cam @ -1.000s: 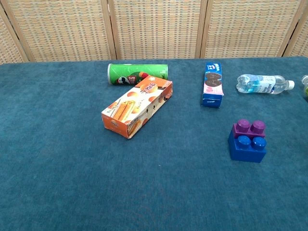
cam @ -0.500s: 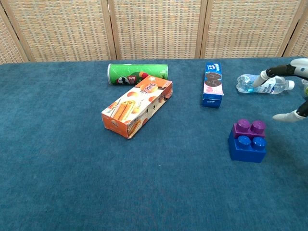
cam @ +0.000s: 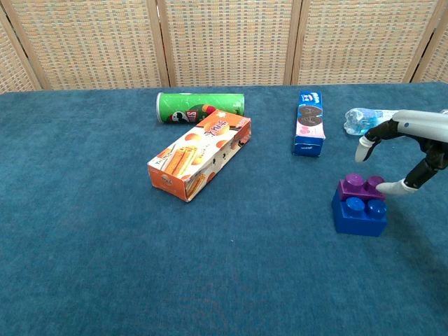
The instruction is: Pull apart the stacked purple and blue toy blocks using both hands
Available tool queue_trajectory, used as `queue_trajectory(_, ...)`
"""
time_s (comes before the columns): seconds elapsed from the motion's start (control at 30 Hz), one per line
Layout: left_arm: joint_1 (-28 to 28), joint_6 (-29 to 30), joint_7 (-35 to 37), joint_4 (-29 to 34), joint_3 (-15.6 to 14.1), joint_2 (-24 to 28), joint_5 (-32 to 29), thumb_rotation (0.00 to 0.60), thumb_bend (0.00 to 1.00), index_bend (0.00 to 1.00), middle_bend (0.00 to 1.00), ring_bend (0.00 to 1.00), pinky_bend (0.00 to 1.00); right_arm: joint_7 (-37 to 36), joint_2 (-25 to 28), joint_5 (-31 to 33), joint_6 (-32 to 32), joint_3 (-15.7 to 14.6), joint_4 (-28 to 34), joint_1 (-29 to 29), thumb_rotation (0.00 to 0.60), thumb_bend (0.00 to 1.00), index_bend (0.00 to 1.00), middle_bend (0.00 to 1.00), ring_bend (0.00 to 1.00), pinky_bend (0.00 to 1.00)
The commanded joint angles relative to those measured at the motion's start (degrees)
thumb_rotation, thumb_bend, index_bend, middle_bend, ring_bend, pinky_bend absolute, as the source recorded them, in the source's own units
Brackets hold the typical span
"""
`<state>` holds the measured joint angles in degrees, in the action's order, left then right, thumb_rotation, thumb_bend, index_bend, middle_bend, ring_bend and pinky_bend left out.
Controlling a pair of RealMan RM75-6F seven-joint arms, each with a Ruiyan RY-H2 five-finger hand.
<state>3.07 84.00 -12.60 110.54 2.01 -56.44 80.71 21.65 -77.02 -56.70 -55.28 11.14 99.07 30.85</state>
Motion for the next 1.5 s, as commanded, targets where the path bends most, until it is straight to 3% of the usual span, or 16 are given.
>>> queue_trajectory(0.03, -0.01, 0.11, 0.09, -0.05, 0.1, 0.0, -0.19, 0.6, 0.0, 0.0, 0.0, 0.0, 0.0, 0.59, -0.83, 1.22, -0.07, -0.36, -0.32, 0.79, 0.6, 0.28, 0.34, 0.28, 0.0, 0.0)
queue_trajectory(0.67, 0.37, -0.28, -0.24, 0.07, 0.21, 0.04, -1.12, 0.6, 0.0, 0.0, 0.0, 0.0, 0.0, 3.3, -2.57, 8.12, 1.4, -1.88, -2.89, 4.56, 0.6, 0.31, 0.4, 0.34, 0.0, 0.0)
queue_trajectory(0.77, 0.4, -0.26, -0.21, 0.06, 0.23, 0.04, -1.2, 0.6, 0.0, 0.0, 0.0, 0.0, 0.0, 4.04, -2.82, 9.16, 1.38, -2.22, -3.14, 5.18, 0.6, 0.35, 0.42, 0.42, 0.01, 0.0)
queue_trajectory(0.83, 0.41, -0.23, -0.2, 0.02, 0.24, 0.02, -1.23, 0.6, 0.0, 0.0, 0.0, 0.0, 0.0, 4.11, -3.1, 9.02, 1.09, -2.33, -3.42, 5.38, 0.6, 0.4, 0.5, 0.51, 0.05, 0.0)
queue_trajectory(0.97, 0.43, -0.16, -0.14, -0.09, 0.28, -0.07, -1.3, 0.6, 0.0, 0.0, 0.0, 0.0, 0.0, 2.98, -4.13, 6.49, -0.7, -2.37, -4.32, 5.08, 0.6, 0.43, 0.59, 0.6, 0.12, 0.0)
queue_trajectory(1.27, 0.93, -0.9, -0.54, -0.44, 0.52, -0.49, -2.19, 0.6, 0.0, 0.0, 0.0, 0.0, 0.0, -7.49, -4.13, -4.36, -4.45, -0.95, -4.07, 2.97, 0.6, 0.45, 0.62, 0.64, 0.17, 0.0)
queue_trajectory(1.5, 4.77, -5.43, 4.63, -4.21, 2.74, -1.62, -2.17, 0.6, 0.0, 0.0, 0.0, 0.0, 0.0, -21.78, -3.99, -10.21, -5.14, 3.1, -3.32, 2.68, 0.6, 0.45, 0.63, 0.64, 0.18, 0.0)
